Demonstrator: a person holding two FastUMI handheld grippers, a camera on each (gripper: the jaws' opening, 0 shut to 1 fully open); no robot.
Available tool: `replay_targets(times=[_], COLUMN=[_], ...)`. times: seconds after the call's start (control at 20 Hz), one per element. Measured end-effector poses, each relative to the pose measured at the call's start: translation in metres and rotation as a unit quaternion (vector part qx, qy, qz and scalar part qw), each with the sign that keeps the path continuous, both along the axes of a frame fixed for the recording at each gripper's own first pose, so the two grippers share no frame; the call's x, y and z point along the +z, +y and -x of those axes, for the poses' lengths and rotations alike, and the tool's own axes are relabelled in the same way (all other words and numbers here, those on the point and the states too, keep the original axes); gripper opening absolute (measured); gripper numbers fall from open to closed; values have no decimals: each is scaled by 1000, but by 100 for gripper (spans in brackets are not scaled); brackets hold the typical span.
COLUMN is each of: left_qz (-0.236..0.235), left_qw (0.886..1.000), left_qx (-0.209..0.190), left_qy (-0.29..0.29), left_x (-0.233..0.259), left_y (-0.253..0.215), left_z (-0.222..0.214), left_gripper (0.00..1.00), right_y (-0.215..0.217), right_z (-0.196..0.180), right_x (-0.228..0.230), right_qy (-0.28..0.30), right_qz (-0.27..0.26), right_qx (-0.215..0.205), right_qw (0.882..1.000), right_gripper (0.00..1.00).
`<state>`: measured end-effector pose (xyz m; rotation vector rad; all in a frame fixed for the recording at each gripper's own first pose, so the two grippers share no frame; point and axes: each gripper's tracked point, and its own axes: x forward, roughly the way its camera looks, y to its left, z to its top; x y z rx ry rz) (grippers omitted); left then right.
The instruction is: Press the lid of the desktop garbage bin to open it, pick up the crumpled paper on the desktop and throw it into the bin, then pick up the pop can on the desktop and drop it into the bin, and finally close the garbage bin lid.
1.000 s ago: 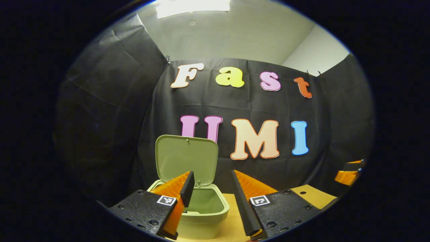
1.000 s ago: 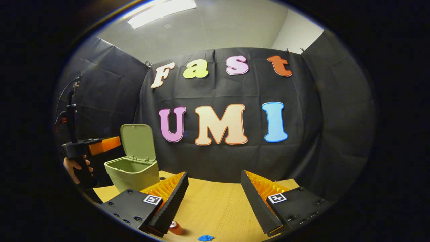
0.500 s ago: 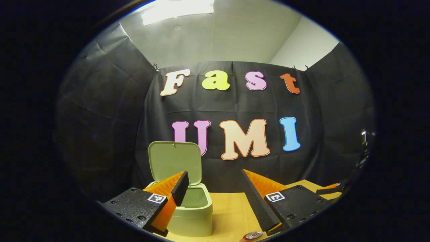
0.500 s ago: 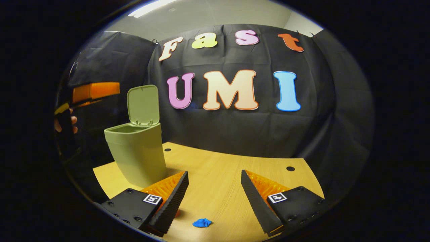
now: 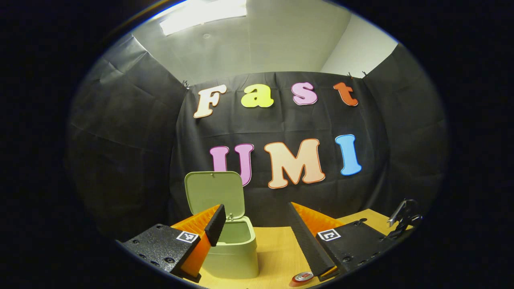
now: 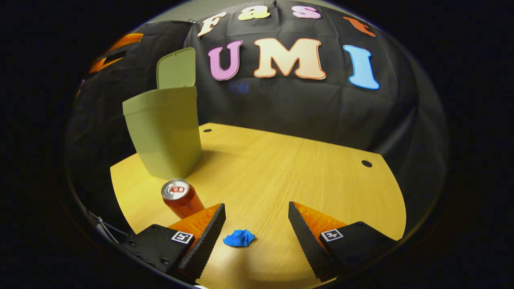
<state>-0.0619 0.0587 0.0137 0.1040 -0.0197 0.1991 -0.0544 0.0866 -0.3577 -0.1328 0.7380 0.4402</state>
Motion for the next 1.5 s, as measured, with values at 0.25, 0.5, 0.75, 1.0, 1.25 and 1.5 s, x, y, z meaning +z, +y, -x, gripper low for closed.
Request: replay_targets(times=[0.25,0.5,0.75,1.0,1.25,1.5], left_qz=[-17,-22,-7,21,26,30], left_qw=[999,998,997,998,999,999], left_qx=[23,42,61,55,25,13], left_qy=[16,32,37,36,25,21], left_x=[-9,-18,-29,-38,-35,-36], left_y=[7,10,11,6,19,42], left_z=[9,21,30,30,9,-1], left_gripper=[94,94,94,94,95,99], right_y=[2,9,11,18,44,80], right_z=[26,44,45,22,-38,-85], right_x=[-49,-77,-67,-19,79,181], right_qy=[56,112,112,63,-40,-144], right_qz=[19,11,-7,-33,-70,-108], right_qx=[33,45,50,49,22,14], right_qw=[998,993,992,996,997,984], right_gripper=[99,71,5,5,5,6])
